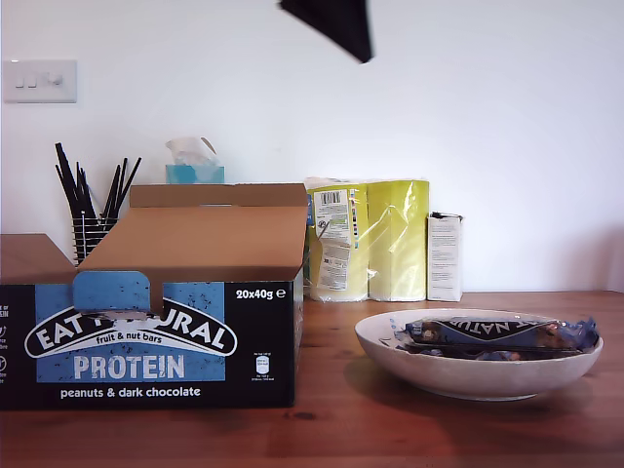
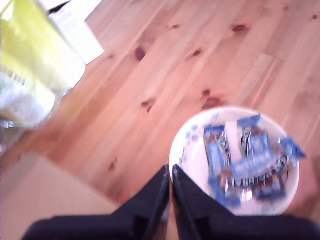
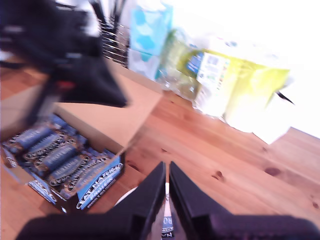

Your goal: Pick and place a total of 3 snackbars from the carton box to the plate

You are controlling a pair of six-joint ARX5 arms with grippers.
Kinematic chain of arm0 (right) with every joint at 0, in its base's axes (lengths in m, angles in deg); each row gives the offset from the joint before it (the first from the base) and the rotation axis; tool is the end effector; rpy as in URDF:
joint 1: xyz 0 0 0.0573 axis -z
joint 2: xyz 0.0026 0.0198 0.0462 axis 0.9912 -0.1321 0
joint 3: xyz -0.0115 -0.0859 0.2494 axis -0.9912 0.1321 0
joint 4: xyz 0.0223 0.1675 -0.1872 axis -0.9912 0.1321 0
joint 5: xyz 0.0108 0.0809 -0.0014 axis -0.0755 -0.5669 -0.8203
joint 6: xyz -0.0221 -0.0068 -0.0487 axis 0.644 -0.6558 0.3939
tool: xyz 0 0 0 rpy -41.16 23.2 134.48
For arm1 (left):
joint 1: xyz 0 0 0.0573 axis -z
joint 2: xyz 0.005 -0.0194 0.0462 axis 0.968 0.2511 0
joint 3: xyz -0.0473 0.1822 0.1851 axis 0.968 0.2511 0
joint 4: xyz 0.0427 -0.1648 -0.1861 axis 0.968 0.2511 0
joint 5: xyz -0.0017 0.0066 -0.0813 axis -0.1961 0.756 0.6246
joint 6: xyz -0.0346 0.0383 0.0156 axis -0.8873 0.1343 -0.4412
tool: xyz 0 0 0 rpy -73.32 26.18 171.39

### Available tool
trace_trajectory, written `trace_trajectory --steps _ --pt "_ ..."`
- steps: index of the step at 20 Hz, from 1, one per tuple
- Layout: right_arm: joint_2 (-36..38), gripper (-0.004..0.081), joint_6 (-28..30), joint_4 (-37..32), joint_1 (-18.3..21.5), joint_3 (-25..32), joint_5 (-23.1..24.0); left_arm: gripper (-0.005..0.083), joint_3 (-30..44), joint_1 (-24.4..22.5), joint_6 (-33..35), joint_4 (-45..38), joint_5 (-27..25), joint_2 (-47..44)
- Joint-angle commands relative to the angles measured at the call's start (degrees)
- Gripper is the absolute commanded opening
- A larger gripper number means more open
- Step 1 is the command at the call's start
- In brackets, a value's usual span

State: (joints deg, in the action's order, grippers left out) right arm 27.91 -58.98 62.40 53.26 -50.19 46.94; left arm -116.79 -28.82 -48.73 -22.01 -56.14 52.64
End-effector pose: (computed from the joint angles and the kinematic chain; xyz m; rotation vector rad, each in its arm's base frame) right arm 0.1189 0.0661 0.3783 -0.2388 0.2878 0.5211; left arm 0.2514 -0.2659 0.3722 0.4956 0.6177 -0.8417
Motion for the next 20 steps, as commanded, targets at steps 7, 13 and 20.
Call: trace_trajectory --steps 7,13,20 --pt "1.1 -0.0013 -1.6 8.3 2.6 0.8 -9.8 -0.0023 27.6 -8.4 -7.0 -6.0 1.9 -22.7" --pt "0.8 -0.0013 -2.6 12.3 2.6 0.8 -10.4 -0.0023 32.8 -9.4 -9.1 -0.5 1.5 -30.1" --pt "-2.2 -0.0013 -2.6 12.3 2.6 0.8 -10.4 -0.0023 32.8 -9.4 -9.1 -0.4 1.6 -30.0"
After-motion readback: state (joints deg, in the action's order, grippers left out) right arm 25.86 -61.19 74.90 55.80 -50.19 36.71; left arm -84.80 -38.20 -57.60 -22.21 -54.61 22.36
